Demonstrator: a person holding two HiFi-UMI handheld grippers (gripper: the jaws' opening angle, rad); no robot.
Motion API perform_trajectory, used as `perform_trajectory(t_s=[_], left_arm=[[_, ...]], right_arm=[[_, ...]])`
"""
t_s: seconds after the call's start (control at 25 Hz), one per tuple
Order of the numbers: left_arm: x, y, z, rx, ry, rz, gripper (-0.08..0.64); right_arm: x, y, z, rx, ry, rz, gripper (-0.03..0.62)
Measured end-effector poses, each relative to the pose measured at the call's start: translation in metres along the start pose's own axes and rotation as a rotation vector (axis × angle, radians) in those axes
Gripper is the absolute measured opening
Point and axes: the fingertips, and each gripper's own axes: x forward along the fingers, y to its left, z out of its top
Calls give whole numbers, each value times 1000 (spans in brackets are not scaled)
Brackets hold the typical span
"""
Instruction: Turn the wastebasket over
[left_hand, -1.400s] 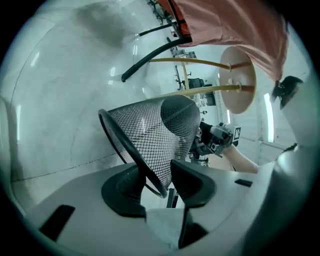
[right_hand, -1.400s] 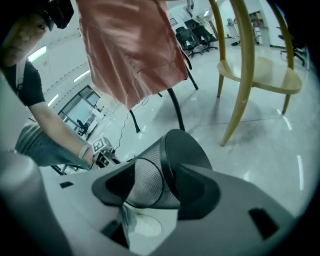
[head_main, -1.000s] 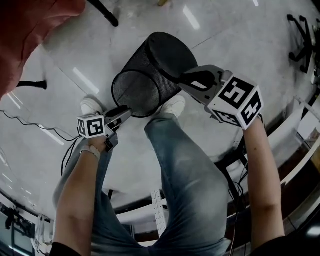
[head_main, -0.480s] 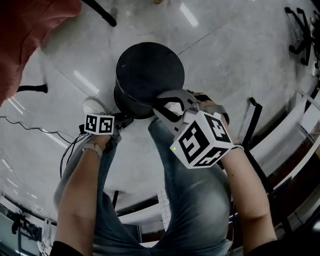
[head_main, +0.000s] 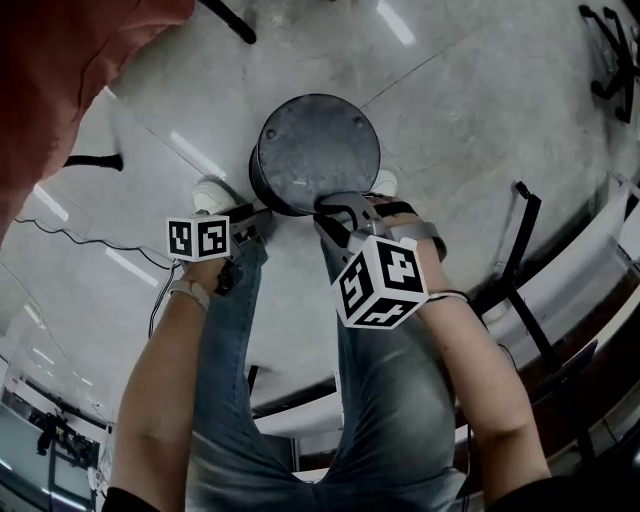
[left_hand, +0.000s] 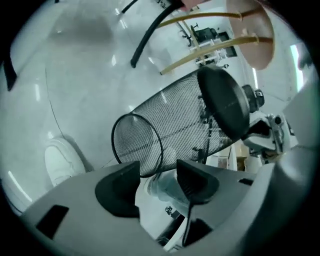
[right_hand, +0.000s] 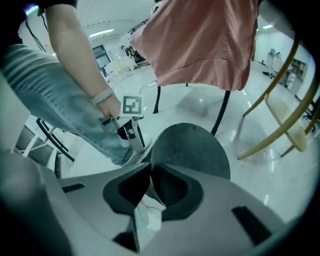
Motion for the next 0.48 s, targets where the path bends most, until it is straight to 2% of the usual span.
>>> perform_trajectory(t_s=[0.12, 0.28, 0.36, 0.48], left_arm=[[-23, -11, 11, 25, -41, -10, 230], [-48, -20, 17, 61, -71, -12, 230], [-58, -20, 18, 62, -83, -16, 230], [-65, -21, 19, 58, -98, -24, 230]], right_arm=[[11, 13, 4, -12, 34, -35, 67], [32, 16, -2, -50, 126, -129, 63], [43, 6, -11, -31, 158, -170, 16], [51, -21, -22, 13, 167, -212, 9]])
